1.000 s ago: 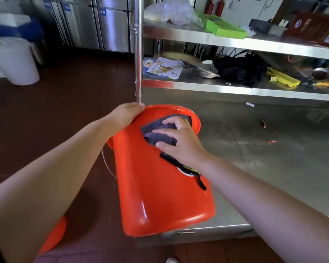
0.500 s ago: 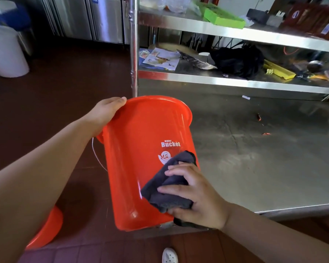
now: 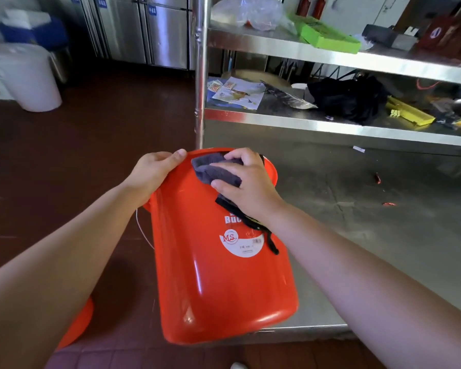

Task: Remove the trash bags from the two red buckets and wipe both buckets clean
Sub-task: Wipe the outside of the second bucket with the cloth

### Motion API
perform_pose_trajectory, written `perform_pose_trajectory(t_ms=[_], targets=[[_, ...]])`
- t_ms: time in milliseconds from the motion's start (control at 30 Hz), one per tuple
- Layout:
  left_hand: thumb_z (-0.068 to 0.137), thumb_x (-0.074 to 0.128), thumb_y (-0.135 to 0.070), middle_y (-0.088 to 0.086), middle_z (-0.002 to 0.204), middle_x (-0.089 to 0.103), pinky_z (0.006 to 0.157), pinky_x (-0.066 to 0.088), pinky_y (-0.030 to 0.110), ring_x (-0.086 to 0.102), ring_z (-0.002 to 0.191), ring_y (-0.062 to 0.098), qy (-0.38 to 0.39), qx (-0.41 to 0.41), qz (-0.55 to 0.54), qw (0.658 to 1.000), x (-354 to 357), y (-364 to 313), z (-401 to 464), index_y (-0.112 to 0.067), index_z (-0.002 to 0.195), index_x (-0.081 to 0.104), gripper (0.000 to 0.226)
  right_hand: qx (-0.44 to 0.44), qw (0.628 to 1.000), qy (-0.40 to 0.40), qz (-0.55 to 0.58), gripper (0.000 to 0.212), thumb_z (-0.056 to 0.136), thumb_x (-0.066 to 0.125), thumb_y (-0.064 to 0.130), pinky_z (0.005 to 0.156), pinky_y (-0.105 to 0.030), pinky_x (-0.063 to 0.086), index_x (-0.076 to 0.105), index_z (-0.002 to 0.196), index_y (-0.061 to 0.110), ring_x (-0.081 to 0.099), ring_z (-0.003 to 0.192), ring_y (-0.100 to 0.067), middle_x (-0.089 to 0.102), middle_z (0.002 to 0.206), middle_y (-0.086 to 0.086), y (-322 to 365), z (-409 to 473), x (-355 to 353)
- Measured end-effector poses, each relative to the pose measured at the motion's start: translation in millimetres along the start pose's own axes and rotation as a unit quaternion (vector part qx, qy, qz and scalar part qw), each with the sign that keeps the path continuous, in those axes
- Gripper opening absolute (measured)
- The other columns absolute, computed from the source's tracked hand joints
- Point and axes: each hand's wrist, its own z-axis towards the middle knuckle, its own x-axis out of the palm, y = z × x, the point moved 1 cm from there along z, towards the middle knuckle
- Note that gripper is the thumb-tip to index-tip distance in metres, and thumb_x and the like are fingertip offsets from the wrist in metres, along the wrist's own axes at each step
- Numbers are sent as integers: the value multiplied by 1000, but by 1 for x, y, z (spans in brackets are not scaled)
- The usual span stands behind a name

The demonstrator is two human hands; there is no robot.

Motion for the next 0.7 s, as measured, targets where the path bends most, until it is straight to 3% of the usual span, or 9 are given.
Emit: perform_pose_trajectory(t_ms=[100, 200, 300, 400, 467, 533, 600, 700], targets=[[83, 58, -59, -3, 65, 70, 57, 55, 31, 67, 60, 12, -27, 0, 4, 1000, -2, 4, -2, -26, 71, 71, 37, -5, 1000, 18, 10, 34, 80, 71, 32, 103, -22, 28, 70, 113, 22, 39, 115, -11, 43, 116, 11, 8, -22, 1], [85, 57, -56, -4, 60, 62, 50, 49, 26, 59, 53, 11, -47, 4, -2, 999, -8, 8, -5, -20, 74, 68, 39, -29, 998, 55, 11, 37, 78, 71, 32, 106, -21, 26, 70, 113, 21, 41, 120, -14, 46, 121, 6, 18, -59, -4], [84, 57, -55, 8, 71, 57, 62, 45, 33, 54, 65, 20, -45, 24, -25, 998, -13, 16, -11, -11, 85, 67, 45, -69, 994, 85, 10, 34, 77, 73, 31, 108, -27, 29, 72, 109, 20, 44, 121, -17, 50, 124, -2, 27, -99, -8], [86, 58, -50, 4, 83, 64, 70, 49, 35, 60, 77, 21, -55, 21, -31, 998, -22, 24, -19, -24, 83, 67, 28, -118, 988, 98, 6, 32, 76, 75, 30, 106, -39, 36, 73, 106, 19, 44, 123, -19, 54, 124, -8, 34, -135, -7], [87, 57, -45, 2, 100, 67, 81, 52, 37, 64, 92, 20, -63, 35, -15, 997, -28, 23, -22, -31, 93, 67, 17, -143, 984, 107, 8, 32, 76, 76, 29, 104, -45, 36, 74, 106, 18, 43, 126, -22, 56, 123, -10, 36, -152, -6], [86, 56, -34, -3, 108, 66, 92, 48, 31, 61, 104, 16, -82, 81, 24, 993, -29, 10, -20, -31, 104, 67, 22, -154, 982, 111, 9, 31, 76, 77, 28, 103, -47, 37, 74, 105, 17, 43, 126, -23, 57, 122, -10, 38, -160, -6], [85, 53, -32, -11, 105, 66, 93, 45, 25, 60, 105, 10, -75, 117, 103, 985, -17, -10, -14, -34, 106, 67, 26, -154, 982, 112, 6, 31, 76, 77, 28, 103, -47, 37, 74, 104, 16, 43, 126, -23, 58, 122, -11, 39, -159, -6], [77, 53, -62, -14, 85, 65, 74, 45, 28, 60, 80, 11, -54, 75, 250, 964, 9, -32, -9, -34, 94, 67, 35, -164, 979, 124, -14, 32, 76, 77, 29, 105, -46, 35, 74, 105, 17, 44, 125, -25, 57, 123, -11, 42, -156, -4]])
